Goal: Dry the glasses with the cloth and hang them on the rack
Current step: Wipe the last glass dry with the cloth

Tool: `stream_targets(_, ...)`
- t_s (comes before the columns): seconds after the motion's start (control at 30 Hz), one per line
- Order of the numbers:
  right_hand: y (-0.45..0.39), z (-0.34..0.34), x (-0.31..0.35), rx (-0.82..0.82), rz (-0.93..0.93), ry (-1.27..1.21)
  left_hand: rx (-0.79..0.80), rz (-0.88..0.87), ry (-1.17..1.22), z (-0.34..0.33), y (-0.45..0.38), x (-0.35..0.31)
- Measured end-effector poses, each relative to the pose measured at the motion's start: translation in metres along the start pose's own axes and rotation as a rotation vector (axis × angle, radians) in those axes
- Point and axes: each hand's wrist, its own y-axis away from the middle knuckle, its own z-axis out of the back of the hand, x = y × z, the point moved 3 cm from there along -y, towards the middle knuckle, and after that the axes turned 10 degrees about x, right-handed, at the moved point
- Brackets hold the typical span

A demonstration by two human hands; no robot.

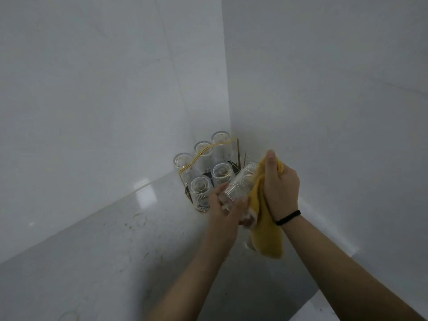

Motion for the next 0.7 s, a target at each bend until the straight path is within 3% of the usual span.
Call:
stream_targets(0.03,-0.006,0.000,-0.004,0.018,0.007,-0.018,-0.016,0.006,0.023,-0.003,-0.007,0.002)
stream_targets(0.1,-0.012,0.002,-0.007,0.056,0.072,-0.069,-0.014,0.107,0.304,-0.006,-0.016,-0.003)
stream_targets(0.2,-0.025,0.002,-0.008,0.119,0.128,-0.132,0.106,0.338,0.606,-0.012,-0.023,-0.012)
stream_targets(0.27,-0.037,0.000,-0.013,0.119,0.083,-0.133,0.081,0.354,0.463,-0.015,-0.029,-0.010)
stream_targets(0.4,-0.053,-0.005,-0.028,0.096,-0.053,-0.076,-0.055,0.056,0.127,-0.012,-0.043,0.000)
stream_targets(0.47,-0.055,-0.007,-0.031,0.116,-0.043,-0.107,-0.109,-0.001,0.114,-0.012,-0.049,-0.002)
stream_targets(0.53,-0.056,-0.008,-0.031,0.149,0.012,-0.163,-0.097,0.095,0.361,-0.009,-0.056,-0.004)
stream_targets(0.6,-0.059,-0.008,-0.030,0.177,0.069,-0.199,0.020,0.305,0.601,-0.013,-0.058,-0.012)
stream_targets(0.7,-0.068,-0.012,-0.035,0.147,0.050,-0.197,0.113,0.376,0.441,-0.015,-0.062,-0.014)
